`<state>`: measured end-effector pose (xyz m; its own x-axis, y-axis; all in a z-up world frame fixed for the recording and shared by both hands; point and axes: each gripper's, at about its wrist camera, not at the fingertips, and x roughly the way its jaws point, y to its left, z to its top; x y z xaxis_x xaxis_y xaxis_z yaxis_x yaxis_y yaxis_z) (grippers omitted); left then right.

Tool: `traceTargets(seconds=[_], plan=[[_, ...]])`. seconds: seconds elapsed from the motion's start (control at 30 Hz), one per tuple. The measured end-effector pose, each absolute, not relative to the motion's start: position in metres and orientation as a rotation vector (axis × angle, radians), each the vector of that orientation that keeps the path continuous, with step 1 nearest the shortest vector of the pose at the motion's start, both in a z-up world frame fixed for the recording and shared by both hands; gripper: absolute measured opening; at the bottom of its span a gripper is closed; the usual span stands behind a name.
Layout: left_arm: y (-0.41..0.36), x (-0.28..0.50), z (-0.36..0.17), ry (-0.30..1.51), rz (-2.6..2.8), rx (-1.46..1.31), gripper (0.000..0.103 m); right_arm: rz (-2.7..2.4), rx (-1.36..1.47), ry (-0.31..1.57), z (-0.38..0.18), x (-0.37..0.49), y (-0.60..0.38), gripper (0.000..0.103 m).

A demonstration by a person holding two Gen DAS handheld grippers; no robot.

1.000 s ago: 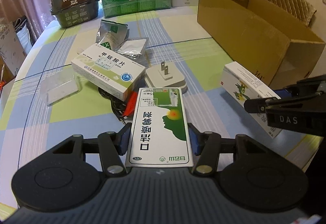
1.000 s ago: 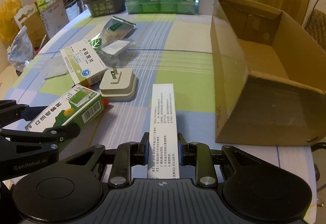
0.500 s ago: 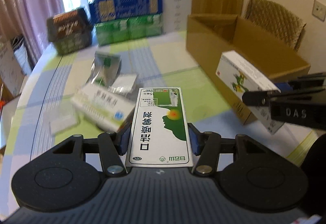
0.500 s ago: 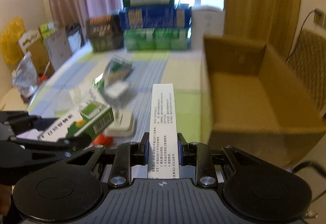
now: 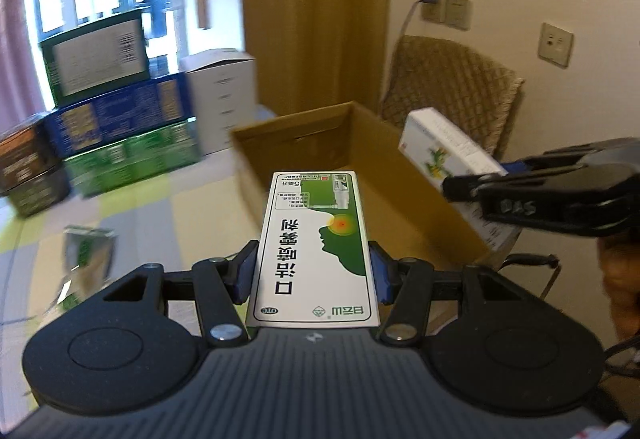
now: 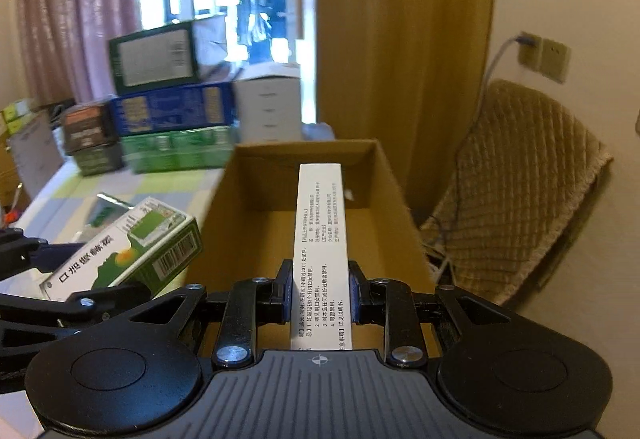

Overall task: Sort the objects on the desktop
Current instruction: 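Carry both boxes over the cardboard box and open both tools, then withdraw both open tools back over the table items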

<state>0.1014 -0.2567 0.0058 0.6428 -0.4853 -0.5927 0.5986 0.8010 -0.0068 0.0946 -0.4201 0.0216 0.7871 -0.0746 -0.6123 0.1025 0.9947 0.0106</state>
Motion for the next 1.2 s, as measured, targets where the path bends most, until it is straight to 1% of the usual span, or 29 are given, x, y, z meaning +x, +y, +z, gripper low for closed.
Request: traceTargets(seconds=[0.3,0.53,0.77,0.87,0.93,0.97,1.0,1.07,1.13,1.2], plan=[[-0.304,0.13,-0.009,0.631,-0.655,0.235,0.051,-0.096,0.088,0.707,-0.004,0.125,-0.455,0.023],[-0.316,0.141,-0.026,0.631,-0.662,0.267,0.049,-0.104,0.111,0.736,-0.017,0.136,-0.464,0.023],[-0.291,0.137,-0.018,0.601,-0.634,0.225,0.05,-0.086,0.115,0.764,-0.027,0.138,-0.459,0.023],[-0.273,0.133,-0.011,0.591,-0.609,0.204,0.055,-0.064,0.128,0.756,-0.027,0.14,-0.456,0.024],[-0.258,0.129,-0.007,0.59,-0.583,0.186,0.059,-0.069,0.132,0.74,-0.023,0.138,-0.454,0.033],[-0.251,0.128,-0.005,0.591,-0.57,0.18,0.06,-0.072,0.134,0.73,-0.021,0.136,-0.453,0.044],[-0.243,0.127,-0.004,0.591,-0.559,0.173,0.061,-0.075,0.137,0.723,-0.018,0.133,-0.452,0.05],[-0.228,0.123,-0.001,0.597,-0.533,0.162,0.061,-0.076,0.143,0.713,-0.012,0.127,-0.448,0.053],[-0.213,0.119,-0.001,0.61,-0.509,0.148,0.064,-0.074,0.149,0.707,-0.007,0.119,-0.442,0.054],[-0.2,0.115,-0.001,0.625,-0.489,0.141,0.067,-0.073,0.158,0.696,-0.001,0.109,-0.433,0.058]])
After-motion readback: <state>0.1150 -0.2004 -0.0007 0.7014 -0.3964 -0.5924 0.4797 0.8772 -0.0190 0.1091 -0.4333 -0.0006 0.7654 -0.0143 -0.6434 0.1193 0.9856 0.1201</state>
